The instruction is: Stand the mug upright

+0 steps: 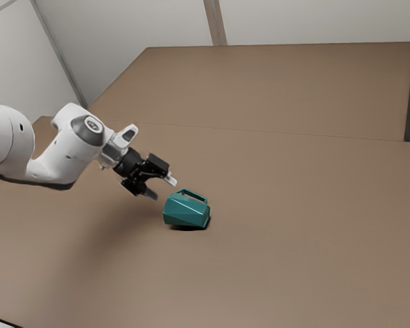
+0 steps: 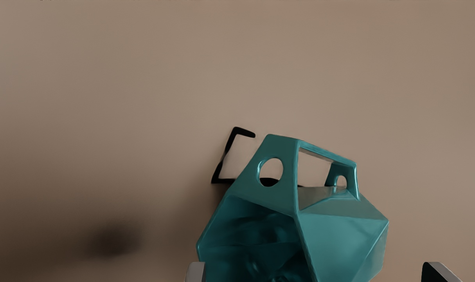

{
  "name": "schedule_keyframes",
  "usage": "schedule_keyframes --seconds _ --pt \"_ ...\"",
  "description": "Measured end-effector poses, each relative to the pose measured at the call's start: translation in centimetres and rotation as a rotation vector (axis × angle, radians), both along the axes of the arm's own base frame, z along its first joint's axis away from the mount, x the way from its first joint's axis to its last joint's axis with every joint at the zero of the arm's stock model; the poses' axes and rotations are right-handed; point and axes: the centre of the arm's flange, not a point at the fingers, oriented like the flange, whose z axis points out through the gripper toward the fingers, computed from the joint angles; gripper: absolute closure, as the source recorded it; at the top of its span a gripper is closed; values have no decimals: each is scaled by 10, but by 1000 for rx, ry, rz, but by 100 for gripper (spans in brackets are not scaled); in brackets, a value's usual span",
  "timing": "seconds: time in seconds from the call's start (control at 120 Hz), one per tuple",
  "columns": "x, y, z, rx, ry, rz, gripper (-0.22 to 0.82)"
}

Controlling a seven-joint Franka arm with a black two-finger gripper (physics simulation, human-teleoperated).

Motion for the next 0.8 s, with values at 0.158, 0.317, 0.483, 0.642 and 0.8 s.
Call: schedule_keyframes --seconds 0.158,0.317,0.483,0.642,0.8 --pt "0 -1 -18 -42 -25 -5 0" --pt "-7 -5 -19 -96 -56 -15 0" --pt "-11 -11 -24 -137 -68 -59 0" --pt "-14 -15 -25 -167 -79 -99 28" --pt "-17 -19 -27 -199 -89 -113 58"
